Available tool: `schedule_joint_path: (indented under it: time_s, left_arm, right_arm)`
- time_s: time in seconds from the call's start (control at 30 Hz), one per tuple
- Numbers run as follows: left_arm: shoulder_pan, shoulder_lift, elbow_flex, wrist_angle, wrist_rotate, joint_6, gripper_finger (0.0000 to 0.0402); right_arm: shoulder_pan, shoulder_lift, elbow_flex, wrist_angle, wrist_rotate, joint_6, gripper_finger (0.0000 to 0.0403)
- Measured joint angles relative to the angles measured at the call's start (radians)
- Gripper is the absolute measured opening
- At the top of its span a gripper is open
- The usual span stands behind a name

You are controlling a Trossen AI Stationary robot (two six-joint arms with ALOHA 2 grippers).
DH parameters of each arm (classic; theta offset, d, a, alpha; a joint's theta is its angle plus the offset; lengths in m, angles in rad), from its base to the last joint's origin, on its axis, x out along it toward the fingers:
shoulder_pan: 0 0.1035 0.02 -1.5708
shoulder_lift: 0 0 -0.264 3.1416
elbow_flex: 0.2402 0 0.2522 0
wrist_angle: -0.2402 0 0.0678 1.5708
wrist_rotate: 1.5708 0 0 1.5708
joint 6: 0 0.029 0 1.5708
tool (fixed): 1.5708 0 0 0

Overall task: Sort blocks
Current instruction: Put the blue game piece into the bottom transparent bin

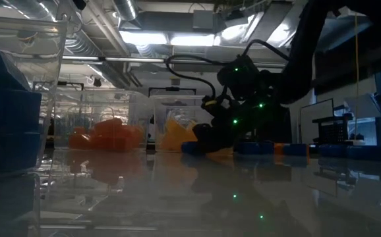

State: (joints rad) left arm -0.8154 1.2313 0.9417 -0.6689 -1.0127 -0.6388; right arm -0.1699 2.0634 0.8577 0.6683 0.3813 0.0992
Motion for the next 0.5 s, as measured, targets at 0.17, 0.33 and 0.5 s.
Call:
schedule_joint_path:
  time_s: [0.17,0.33,0.5]
  left_arm:
    - [0.000,0.000,0.000,0.000,0.000,-0.001,0.0169]
    - [0.000,0.000,0.000,0.000,0.000,-0.001,0.0169]
    - [-0.005,0.000,0.000,-0.008,0.000,-0.001,0.0169]
  right_arm:
    - [-0.001,0.002,0.000,0.015,0.028,-0.004,0.0025]
    - [-0.001,0.002,0.000,0.046,-0.001,-0.004,0.0022]
    - [0.021,0.002,0.000,0.141,-0.119,-0.004,0.0012]
